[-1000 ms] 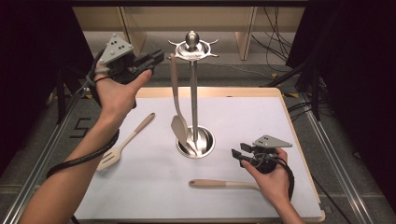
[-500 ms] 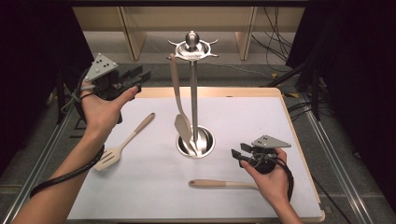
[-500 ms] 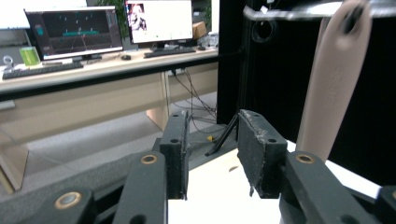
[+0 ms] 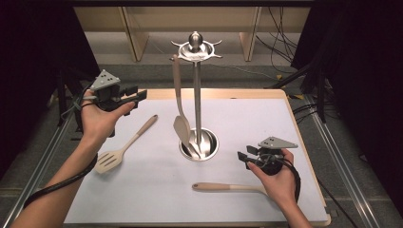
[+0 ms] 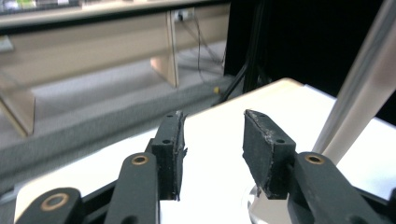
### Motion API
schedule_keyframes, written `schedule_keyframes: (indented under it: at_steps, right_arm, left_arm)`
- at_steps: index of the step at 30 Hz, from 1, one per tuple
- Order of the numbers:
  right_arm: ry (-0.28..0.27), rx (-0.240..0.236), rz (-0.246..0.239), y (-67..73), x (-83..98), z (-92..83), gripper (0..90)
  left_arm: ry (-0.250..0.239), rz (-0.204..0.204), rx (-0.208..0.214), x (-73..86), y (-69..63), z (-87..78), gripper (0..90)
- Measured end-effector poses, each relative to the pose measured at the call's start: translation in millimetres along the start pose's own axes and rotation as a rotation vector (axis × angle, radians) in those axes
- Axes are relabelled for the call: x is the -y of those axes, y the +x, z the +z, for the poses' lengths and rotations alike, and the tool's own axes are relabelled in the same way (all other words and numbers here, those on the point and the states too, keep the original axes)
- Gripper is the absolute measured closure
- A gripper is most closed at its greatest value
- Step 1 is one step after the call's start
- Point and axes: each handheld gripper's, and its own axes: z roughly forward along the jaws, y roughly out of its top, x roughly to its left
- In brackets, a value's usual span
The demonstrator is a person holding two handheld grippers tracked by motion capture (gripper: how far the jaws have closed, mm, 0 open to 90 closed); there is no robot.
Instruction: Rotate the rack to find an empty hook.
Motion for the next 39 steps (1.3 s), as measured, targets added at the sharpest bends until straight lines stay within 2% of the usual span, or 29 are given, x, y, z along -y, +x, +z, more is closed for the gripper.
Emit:
schedule_keyframes:
  at_steps: [2, 3, 5, 6, 7, 8, 10, 12, 13, 15, 16, 18, 19, 20, 21, 22, 23, 24, 25, 27, 28, 30, 31, 32, 34, 39]
  right_arm:
    - [-0.01, 0.012, -0.016, -2.5, -0.7, -0.4, 54.8]
    - [-0.011, 0.009, -0.008, -2.5, -1.3, -0.8, 54.8]
    - [-0.025, 0.02, -0.045, -5.1, -1.9, -0.3, 54.8]
    - [-0.021, 0.018, -0.046, -4.8, -2.2, -0.7, 54.9]
    - [-0.017, 0.009, -0.034, -3.8, -2.5, -0.7, 54.9]
    - [-0.005, 0.008, -0.009, -1.4, -2.1, -0.9, 55.0]
    - [-0.009, 0.02, -0.047, -2.8, -2.2, -2.2, 55.1]
    - [-0.019, 0.015, -0.022, -0.1, -0.9, -1.3, 55.2]
    - [-0.008, 0.009, 0.005, 1.8, -0.6, -2.3, 55.2]
    - [0.0, 0.023, -0.009, 1.5, -1.1, -3.8, 55.3]
    - [-0.011, 0.008, -0.007, 1.4, -1.0, -2.2, 55.3]
    - [-0.008, 0.006, -0.003, 1.5, -1.1, -1.8, 55.3]
    - [-0.019, 0.017, -0.016, 0.8, -1.0, -1.2, 55.3]
    - [0.006, 0.021, -0.018, 0.8, -1.7, -2.5, 55.4]
    - [-0.009, 0.03, -0.044, -0.9, -1.9, -2.0, 55.4]
    - [-0.003, 0.019, -0.038, -0.5, -1.9, -1.7, 55.5]
    - [-0.004, 0.02, -0.04, -0.7, -1.9, -1.6, 55.5]
    - [-0.004, 0.02, -0.041, -0.7, -2.0, -1.7, 55.5]
    - [-0.004, 0.019, -0.04, -0.5, -1.9, -1.8, 55.5]
    - [-0.004, 0.022, -0.044, -0.6, -1.8, -2.2, 55.6]
    - [-0.005, 0.028, -0.046, -0.5, -1.8, -2.6, 55.6]
    - [-0.004, 0.017, -0.038, -0.1, -1.6, -2.0, 55.6]
    - [-0.004, 0.016, -0.038, 0.0, -1.6, -1.9, 55.6]
    - [-0.003, 0.018, -0.038, 0.2, -1.6, -1.9, 55.6]
    - [0.014, 0.006, -0.007, 3.0, -1.3, -2.6, 55.6]
    - [0.008, 0.005, -0.019, 2.1, -1.3, -1.7, 55.6]
  left_arm:
    - [0.054, 0.007, -0.011, 5.8, 3.7, 4.7, 57.5]
    - [0.079, 0.006, -0.015, 9.2, 6.1, 7.4, 57.5]
    - [0.166, 0.037, -0.022, 16.1, 12.1, 12.1, 57.0]
    - [0.197, 0.032, -0.024, 21.3, 15.9, 15.3, 56.9]
    - [0.246, 0.056, -0.028, 23.6, 19.2, 15.5, 56.8]
    - [0.279, 0.059, -0.029, 28.0, 22.0, 18.3, 56.8]
    - [0.315, 0.037, -0.034, 37.4, 26.3, 24.7, 57.0]
    - [0.372, 0.036, -0.041, 46.7, 31.5, 30.6, 57.1]
    - [0.421, 0.039, -0.042, 51.6, 35.3, 33.5, 57.3]
    - [0.491, 0.038, -0.03, 63.0, 39.7, 40.6, 57.3]
    - [0.528, 0.019, -0.026, 68.2, 41.0, 44.3, 57.2]
    - [0.629, 0.011, -0.007, 77.4, 45.7, 50.5, 56.9]
    - [0.68, 0.01, -0.006, 82.1, 47.9, 53.8, 56.2]
    - [0.705, 0.002, -0.001, 85.6, 50.0, 56.3, 56.3]
    - [0.748, -0.007, -0.01, 91.9, 53.0, 60.9, 56.6]
    - [0.777, -0.003, -0.011, 94.6, 54.8, 63.0, 56.8]
    - [0.803, -0.018, -0.013, 98.6, 56.0, 65.4, 56.8]
    - [0.804, -0.044, -0.021, 102.1, 56.0, 67.3, 56.9]
    - [0.821, 0.002, -0.014, 104.7, 61.3, 70.5, 57.0]
    - [0.854, -0.016, -0.011, 107.7, 64.1, 73.4, 56.9]
    - [0.846, -0.023, -0.022, 112.6, 65.1, 75.8, 57.0]
    - [0.893, -0.046, -0.007, 114.0, 67.0, 78.2, 56.9]
    - [0.906, -0.045, -0.018, 116.1, 67.7, 79.7, 56.8]
    - [0.929, -0.042, -0.011, 119.0, 69.1, 81.9, 56.7]
    - [0.948, -0.048, -0.007, 124.0, 71.2, 85.5, 56.4]
    - [0.971, -0.074, -0.011, 132.5, 76.7, 92.0, 55.4]
